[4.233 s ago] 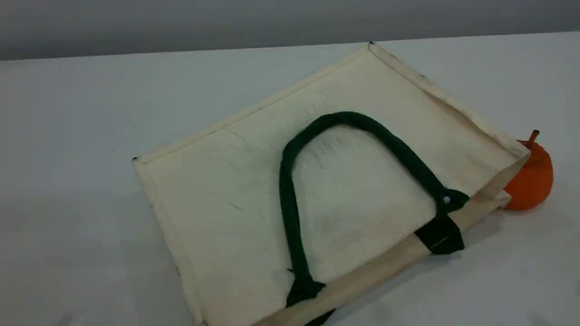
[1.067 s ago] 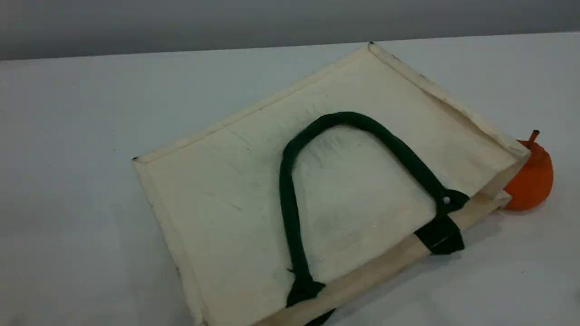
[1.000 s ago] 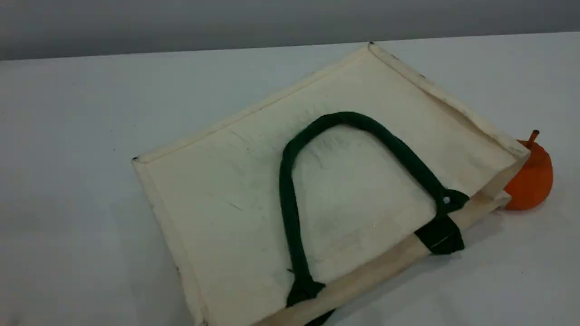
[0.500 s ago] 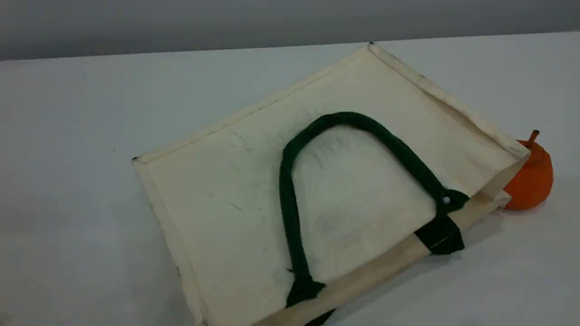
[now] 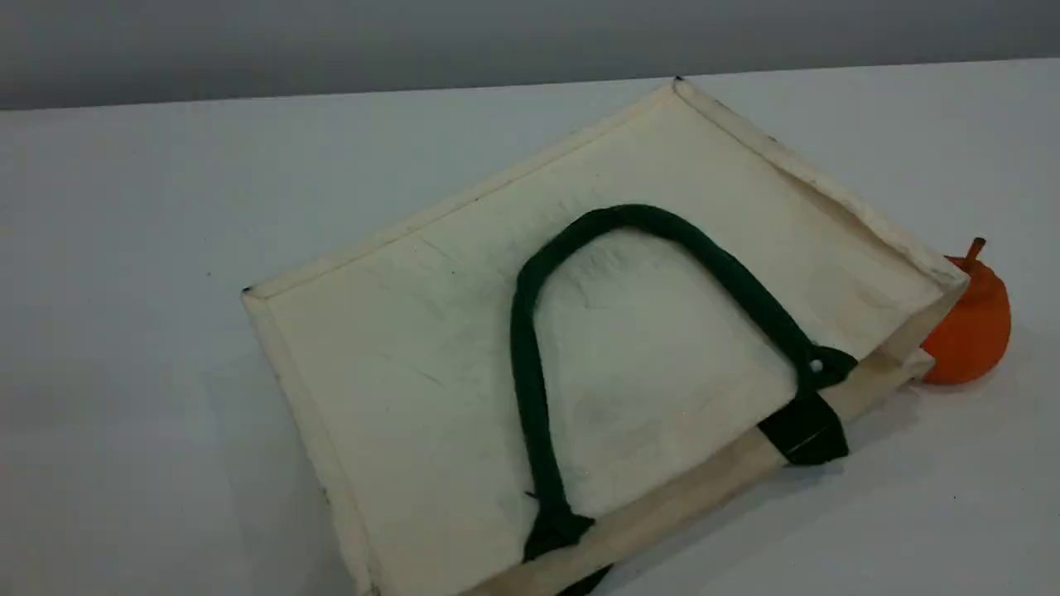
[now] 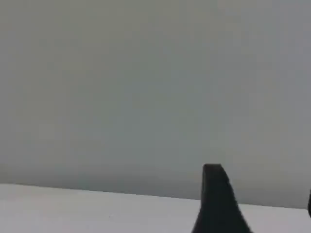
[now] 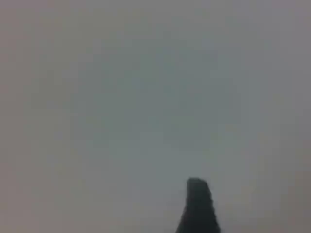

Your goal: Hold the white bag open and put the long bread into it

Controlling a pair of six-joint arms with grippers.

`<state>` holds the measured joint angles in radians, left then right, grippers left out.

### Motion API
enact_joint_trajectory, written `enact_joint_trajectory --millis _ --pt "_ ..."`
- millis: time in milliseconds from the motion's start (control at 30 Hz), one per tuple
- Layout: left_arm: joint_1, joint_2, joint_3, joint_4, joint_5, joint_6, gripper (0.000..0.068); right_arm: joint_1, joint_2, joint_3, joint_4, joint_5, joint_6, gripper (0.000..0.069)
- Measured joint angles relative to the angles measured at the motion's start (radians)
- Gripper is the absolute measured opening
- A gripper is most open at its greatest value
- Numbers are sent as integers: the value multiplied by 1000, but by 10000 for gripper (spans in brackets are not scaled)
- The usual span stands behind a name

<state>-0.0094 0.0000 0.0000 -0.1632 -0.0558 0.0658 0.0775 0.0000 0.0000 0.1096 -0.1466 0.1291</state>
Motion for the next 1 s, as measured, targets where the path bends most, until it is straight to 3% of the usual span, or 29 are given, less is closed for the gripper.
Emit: enact_joint_trajectory --millis 500,1000 --pt "-1 0 0 0 0 -1 400 2 0 0 -29 12 -43 469" --pt "-1 0 0 0 0 -1 400 2 0 0 -63 406 -206 469"
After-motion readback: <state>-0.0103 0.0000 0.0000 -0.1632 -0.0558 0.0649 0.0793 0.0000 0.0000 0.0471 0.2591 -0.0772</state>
